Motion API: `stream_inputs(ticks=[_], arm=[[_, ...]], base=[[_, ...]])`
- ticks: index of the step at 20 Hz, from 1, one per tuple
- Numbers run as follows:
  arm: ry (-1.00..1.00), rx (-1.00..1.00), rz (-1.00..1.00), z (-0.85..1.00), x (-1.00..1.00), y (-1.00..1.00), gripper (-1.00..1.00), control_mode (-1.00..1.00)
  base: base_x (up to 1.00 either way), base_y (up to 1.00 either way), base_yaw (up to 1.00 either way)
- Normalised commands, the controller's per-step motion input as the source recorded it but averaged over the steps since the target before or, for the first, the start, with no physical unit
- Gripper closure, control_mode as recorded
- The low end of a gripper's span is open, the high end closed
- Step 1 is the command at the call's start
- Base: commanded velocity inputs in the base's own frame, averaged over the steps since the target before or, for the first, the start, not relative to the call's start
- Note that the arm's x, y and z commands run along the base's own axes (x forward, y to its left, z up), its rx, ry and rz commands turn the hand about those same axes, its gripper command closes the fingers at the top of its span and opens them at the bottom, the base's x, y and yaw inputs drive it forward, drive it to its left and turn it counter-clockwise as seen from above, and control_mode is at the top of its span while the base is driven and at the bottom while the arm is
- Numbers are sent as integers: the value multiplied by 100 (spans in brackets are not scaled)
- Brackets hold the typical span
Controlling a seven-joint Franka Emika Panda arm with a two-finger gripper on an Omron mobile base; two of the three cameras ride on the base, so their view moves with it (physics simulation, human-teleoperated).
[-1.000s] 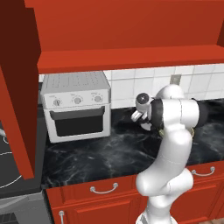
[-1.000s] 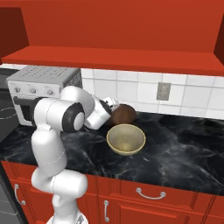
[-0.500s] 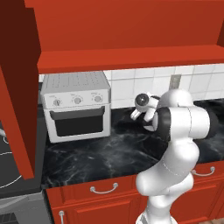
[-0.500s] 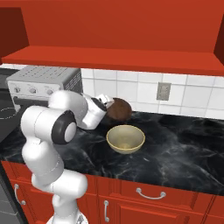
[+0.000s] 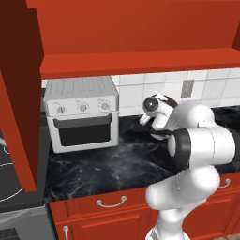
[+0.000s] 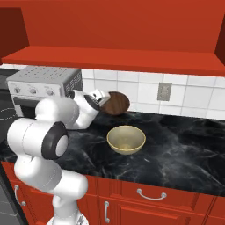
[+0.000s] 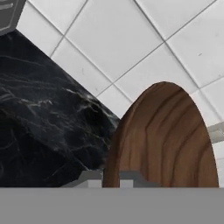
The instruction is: Pick up the bowls on the counter and stack them on top of one another in the open cabinet. Place the smaller bowl on top of the larger bowl.
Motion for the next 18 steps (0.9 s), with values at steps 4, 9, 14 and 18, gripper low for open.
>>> stream_inputs(ticks=[4, 9, 14, 18], arm=[[0, 0, 0, 40, -38, 0, 100, -100], [0, 0, 0, 29, -40, 0, 100, -100], [0, 0, 0, 10, -35, -7, 100, -100], [0, 0, -1, 0, -28, -13, 100, -100]], base=[[0, 0, 0], [0, 0, 0], [0, 0, 0], [0, 0, 0]])
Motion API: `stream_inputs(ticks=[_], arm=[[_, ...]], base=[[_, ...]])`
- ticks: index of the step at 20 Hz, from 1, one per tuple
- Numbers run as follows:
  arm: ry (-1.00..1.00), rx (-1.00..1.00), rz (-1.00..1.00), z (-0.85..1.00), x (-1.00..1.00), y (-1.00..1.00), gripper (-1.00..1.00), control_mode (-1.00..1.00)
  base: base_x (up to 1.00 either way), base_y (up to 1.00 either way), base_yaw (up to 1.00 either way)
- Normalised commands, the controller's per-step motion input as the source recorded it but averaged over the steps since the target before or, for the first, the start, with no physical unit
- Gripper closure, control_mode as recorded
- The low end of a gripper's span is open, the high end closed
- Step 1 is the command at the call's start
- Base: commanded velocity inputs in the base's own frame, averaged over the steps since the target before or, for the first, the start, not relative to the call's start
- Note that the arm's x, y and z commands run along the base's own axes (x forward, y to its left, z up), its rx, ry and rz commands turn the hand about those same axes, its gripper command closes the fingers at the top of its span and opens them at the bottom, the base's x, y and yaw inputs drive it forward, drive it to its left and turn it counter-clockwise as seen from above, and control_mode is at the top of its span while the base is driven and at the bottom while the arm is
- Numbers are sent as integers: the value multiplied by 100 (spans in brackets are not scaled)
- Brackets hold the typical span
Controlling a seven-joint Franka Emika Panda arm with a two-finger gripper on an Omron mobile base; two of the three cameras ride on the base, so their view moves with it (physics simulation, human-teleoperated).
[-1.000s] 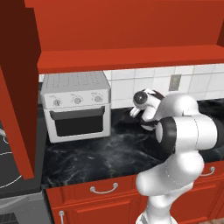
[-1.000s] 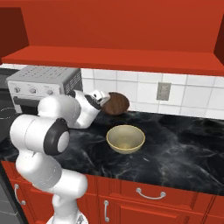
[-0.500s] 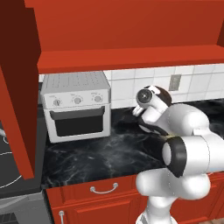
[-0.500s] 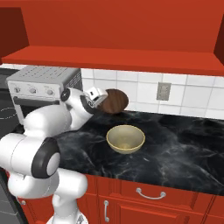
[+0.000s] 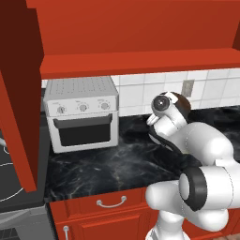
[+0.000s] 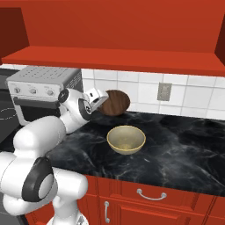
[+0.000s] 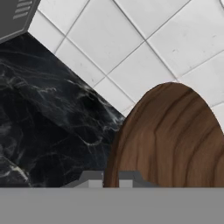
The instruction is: Pick up the bowls on the counter and stack them on top of one another in the open cabinet. Place the smaller bowl on top of the larger bowl.
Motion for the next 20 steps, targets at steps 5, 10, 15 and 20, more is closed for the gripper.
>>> stream_inputs(ticks=[5, 10, 15, 20], arm=[[5, -1, -2, 0, -10, -19, 100, -100], [6, -1, 0, -7, 0, -28, 100, -100], [7, 0, 0, -13, -2, -35, 100, -100], [1, 0, -1, -17, -15, -36, 100, -100]], base=[[0, 0, 0], [0, 0, 0], [0, 0, 0], [0, 0, 0]])
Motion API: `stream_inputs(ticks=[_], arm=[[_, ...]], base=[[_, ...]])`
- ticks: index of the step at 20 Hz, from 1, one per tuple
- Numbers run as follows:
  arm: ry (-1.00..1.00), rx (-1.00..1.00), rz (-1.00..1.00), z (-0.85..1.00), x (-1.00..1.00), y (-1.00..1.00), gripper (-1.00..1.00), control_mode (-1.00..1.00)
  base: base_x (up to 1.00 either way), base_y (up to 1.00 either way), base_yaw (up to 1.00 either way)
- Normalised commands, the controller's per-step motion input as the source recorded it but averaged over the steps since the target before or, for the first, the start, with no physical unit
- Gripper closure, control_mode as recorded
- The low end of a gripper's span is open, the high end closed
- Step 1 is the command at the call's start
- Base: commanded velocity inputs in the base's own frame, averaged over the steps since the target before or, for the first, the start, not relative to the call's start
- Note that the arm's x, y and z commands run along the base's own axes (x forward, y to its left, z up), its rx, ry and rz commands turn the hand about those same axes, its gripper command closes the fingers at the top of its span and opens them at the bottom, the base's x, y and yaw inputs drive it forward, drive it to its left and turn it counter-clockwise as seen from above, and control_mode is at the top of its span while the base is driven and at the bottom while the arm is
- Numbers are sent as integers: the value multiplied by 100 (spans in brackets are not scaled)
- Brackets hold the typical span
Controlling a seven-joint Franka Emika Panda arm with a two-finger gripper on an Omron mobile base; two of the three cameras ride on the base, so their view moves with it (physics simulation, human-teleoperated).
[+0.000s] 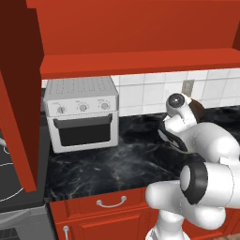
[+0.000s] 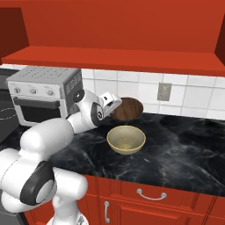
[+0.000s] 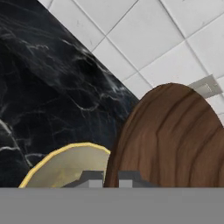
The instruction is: Pick up the bowls on the counter and stack them on top of one another in the open cabinet. Place the smaller bowl on top of the larger bowl.
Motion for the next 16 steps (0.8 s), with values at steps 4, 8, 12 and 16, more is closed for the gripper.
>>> stream_inputs(ticks=[4, 8, 12, 16], arm=[[0, 0, -1, -22, -18, -31, 100, -100], [0, 0, 0, -25, -29, -13, 100, -100], [0, 0, 0, -23, -21, -1, 100, -100], [0, 0, 0, -20, -13, -1, 100, -100]], base=[[0, 0, 0], [0, 0, 0], [0, 0, 0], [0, 0, 0]])
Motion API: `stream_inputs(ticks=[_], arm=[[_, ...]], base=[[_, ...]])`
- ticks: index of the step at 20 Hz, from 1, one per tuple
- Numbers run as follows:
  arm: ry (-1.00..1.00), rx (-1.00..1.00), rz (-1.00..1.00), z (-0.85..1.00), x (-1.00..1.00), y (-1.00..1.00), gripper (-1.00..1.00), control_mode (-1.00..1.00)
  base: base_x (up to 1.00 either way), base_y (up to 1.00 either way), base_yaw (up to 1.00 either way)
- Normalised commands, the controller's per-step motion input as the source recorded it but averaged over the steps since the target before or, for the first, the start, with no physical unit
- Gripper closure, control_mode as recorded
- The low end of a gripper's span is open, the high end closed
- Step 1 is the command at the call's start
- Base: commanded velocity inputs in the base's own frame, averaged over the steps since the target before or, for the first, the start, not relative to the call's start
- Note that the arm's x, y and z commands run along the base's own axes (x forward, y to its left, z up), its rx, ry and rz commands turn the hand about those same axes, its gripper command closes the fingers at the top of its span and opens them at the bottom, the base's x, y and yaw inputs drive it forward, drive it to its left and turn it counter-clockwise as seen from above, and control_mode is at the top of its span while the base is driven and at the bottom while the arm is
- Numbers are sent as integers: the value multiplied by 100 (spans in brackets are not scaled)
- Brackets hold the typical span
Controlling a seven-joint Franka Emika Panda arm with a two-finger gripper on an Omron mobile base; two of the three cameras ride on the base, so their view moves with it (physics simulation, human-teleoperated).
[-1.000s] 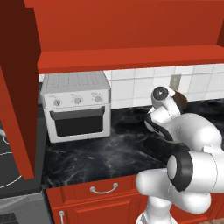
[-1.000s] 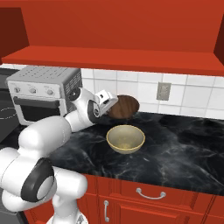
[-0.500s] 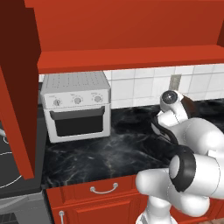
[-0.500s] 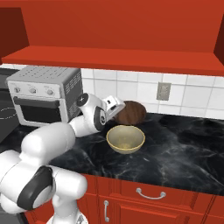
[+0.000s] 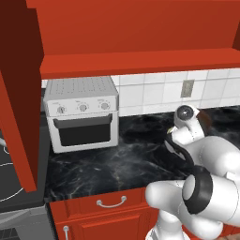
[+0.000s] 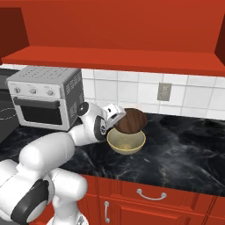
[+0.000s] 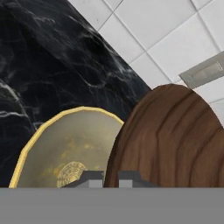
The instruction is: Pick up the bowls on the counter and stack them on top of one another in the open cabinet. Place the smaller bowl on top of the larger bowl.
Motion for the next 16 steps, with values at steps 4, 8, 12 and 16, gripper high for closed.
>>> stream_inputs(ticks=[4, 8, 12, 16], arm=[[1, 0, 0, -18, -7, 0, 100, -100], [4, 0, 0, -17, -4, 0, 100, -100], [5, 0, 0, -16, -3, 0, 100, -100], [5, 0, 0, -16, -8, 0, 100, -100]], base=[[0, 0, 0], [0, 0, 0], [0, 0, 0], [0, 0, 0]])
